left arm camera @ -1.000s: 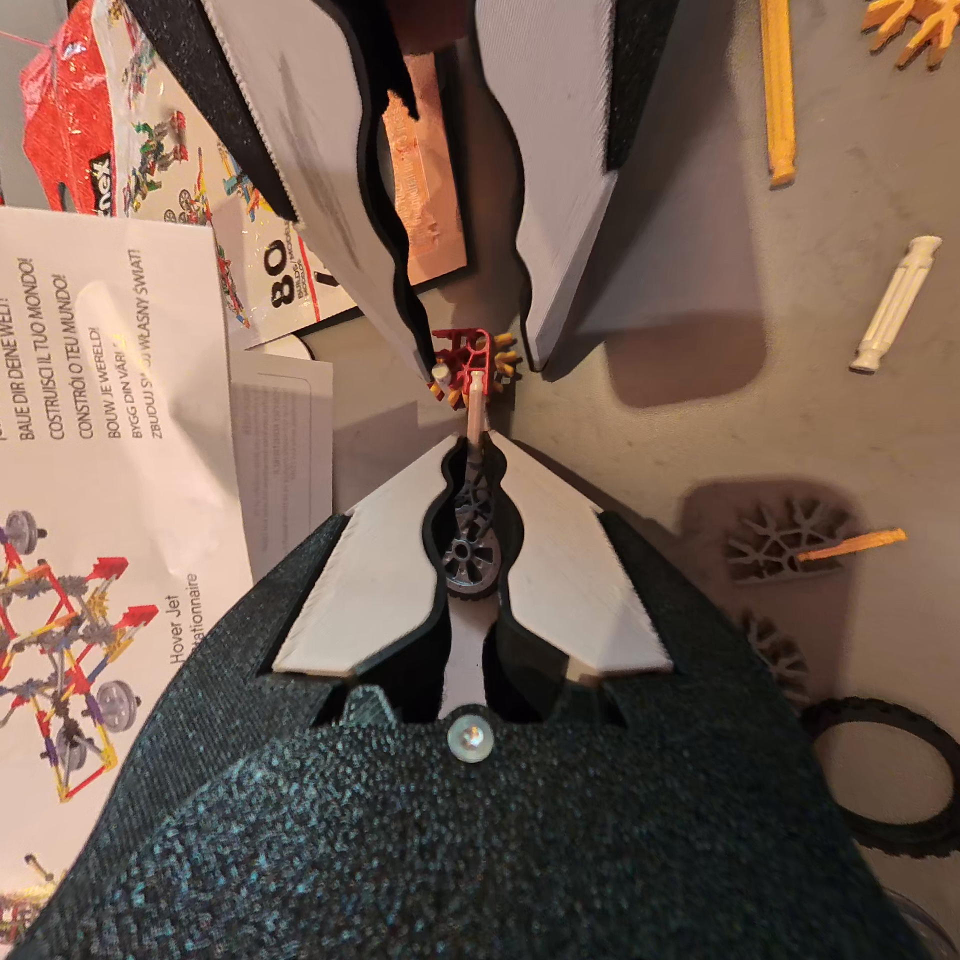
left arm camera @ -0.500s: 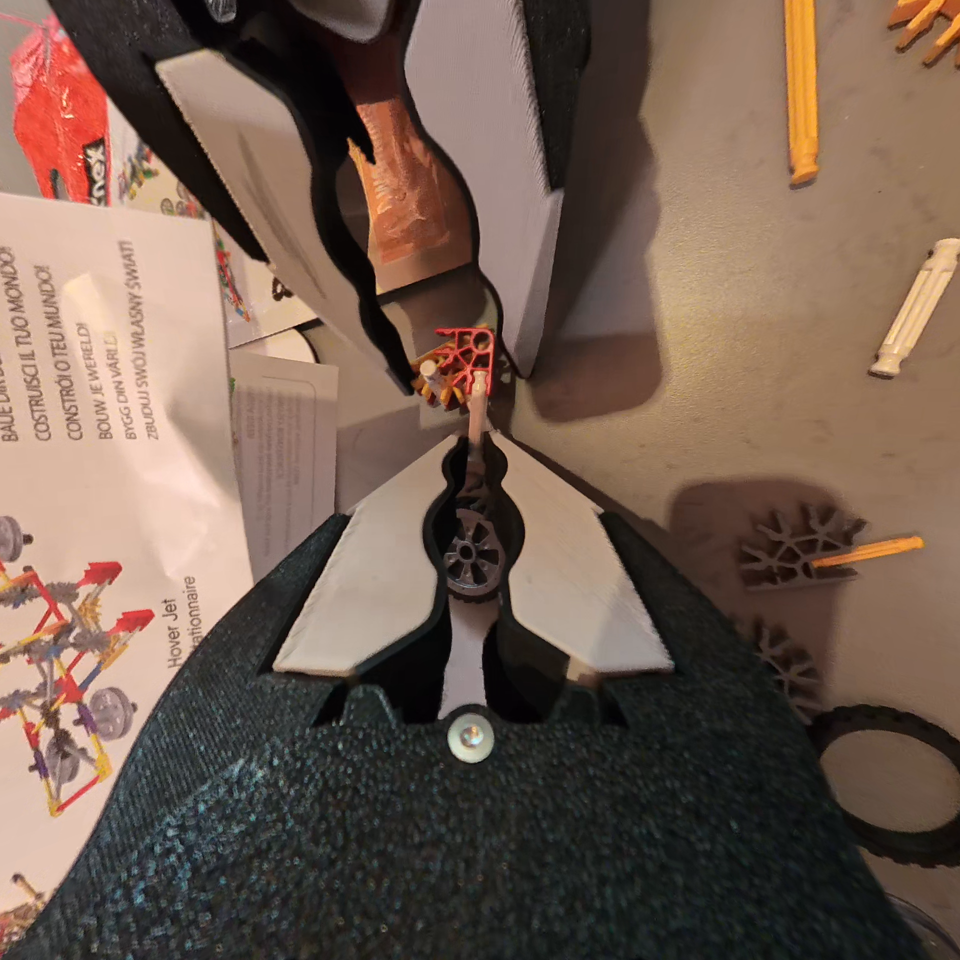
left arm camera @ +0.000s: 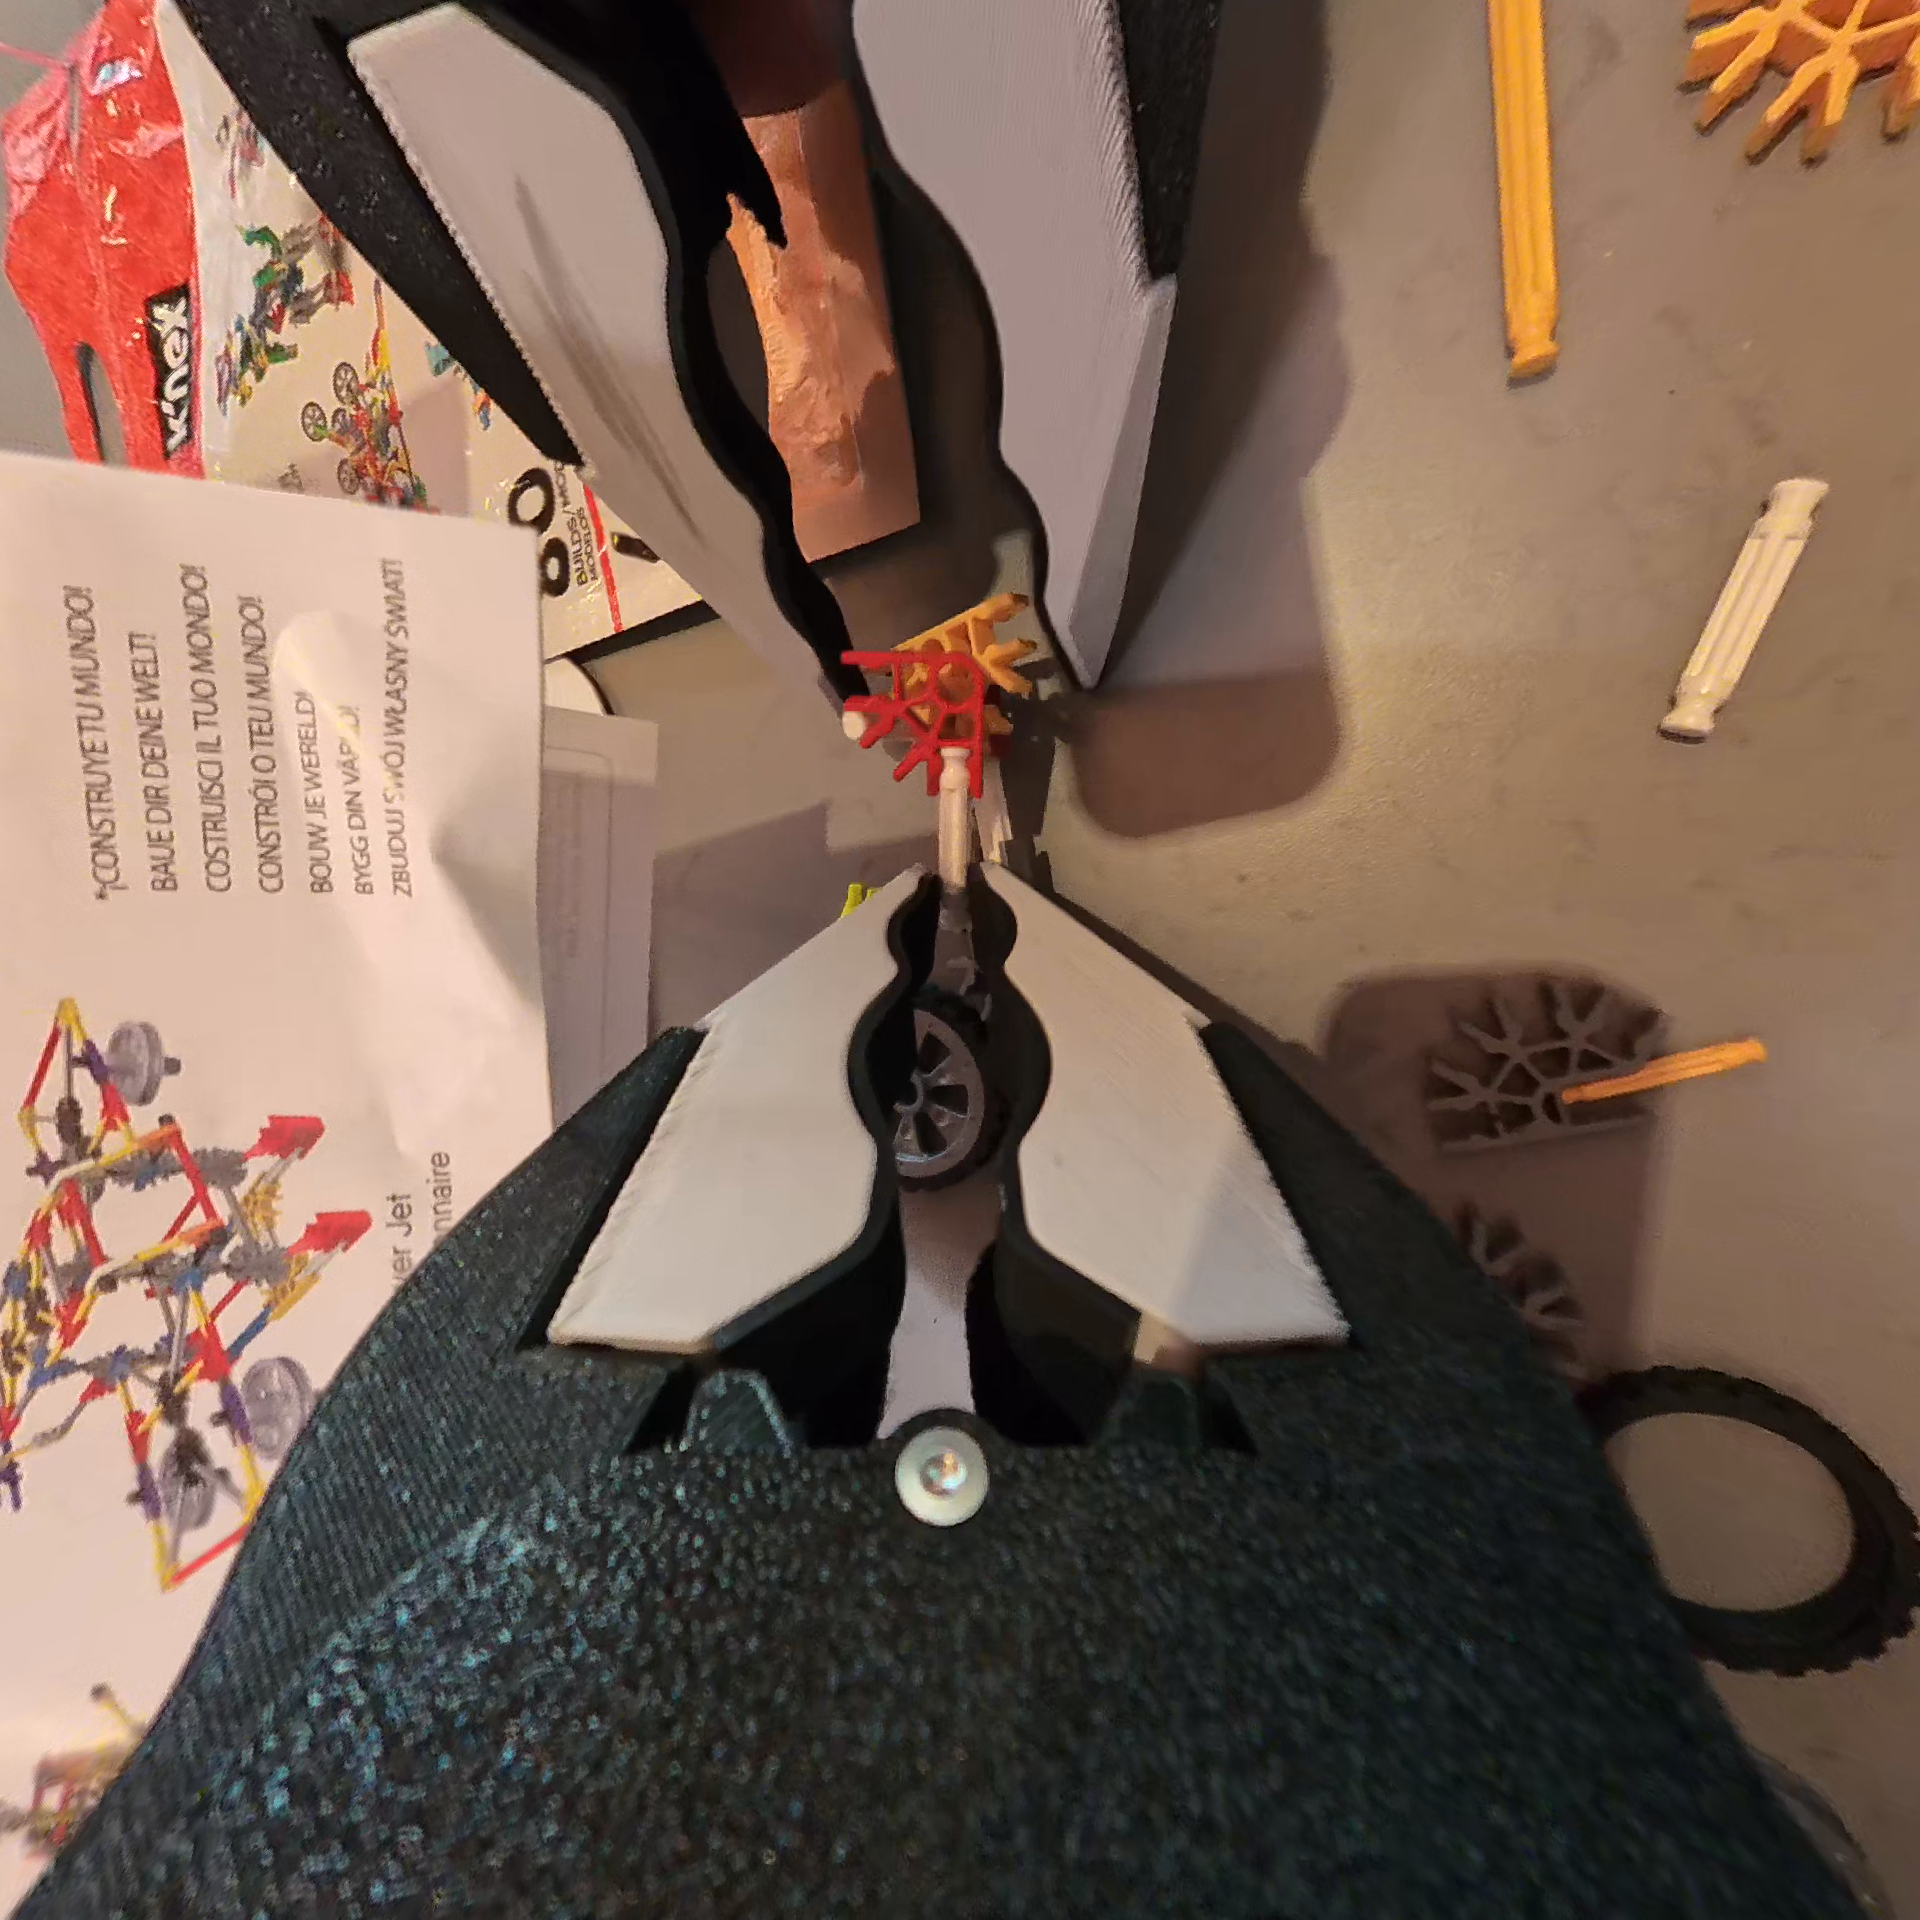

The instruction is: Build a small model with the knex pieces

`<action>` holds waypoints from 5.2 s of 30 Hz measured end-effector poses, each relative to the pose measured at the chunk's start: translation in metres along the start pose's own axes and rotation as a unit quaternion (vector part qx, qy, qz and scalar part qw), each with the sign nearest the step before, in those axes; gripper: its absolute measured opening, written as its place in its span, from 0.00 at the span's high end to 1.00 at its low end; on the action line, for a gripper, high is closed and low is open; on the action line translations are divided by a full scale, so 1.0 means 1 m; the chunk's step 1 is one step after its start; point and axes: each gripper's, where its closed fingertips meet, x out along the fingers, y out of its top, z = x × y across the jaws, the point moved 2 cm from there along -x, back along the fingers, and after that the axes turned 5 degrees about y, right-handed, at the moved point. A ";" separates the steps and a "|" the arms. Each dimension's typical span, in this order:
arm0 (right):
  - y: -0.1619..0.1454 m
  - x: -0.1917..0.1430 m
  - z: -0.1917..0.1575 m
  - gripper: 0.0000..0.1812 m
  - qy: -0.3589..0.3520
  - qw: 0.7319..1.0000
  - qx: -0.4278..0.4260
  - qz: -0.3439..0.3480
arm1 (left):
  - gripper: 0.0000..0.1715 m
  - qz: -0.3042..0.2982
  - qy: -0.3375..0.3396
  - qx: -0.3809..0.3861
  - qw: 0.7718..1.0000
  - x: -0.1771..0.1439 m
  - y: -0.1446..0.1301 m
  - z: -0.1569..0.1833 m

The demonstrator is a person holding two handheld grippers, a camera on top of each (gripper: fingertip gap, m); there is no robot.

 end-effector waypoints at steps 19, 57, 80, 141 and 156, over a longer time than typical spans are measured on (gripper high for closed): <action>-0.001 -0.004 -0.002 0.72 0.008 1.000 0.000 0.003 | 0.97 0.021 -0.027 -0.005 0.999 0.005 0.013 0.007; 0.004 -0.002 -0.008 0.81 0.033 0.999 0.008 0.036 | 0.97 -0.008 -0.050 -0.022 0.998 0.004 0.008 0.008; 0.006 0.000 -0.010 0.80 0.030 0.998 0.010 0.045 | 0.91 0.014 -0.033 -0.006 0.999 0.009 0.020 0.011; 0.005 -0.016 -0.016 0.86 0.046 0.994 -0.016 0.097 | 0.92 0.049 -0.068 -0.003 0.996 0.008 0.021 0.020; 0.004 -0.014 -0.013 0.87 0.036 0.995 -0.016 0.092 | 0.92 0.047 -0.065 -0.018 0.997 0.011 0.022 0.020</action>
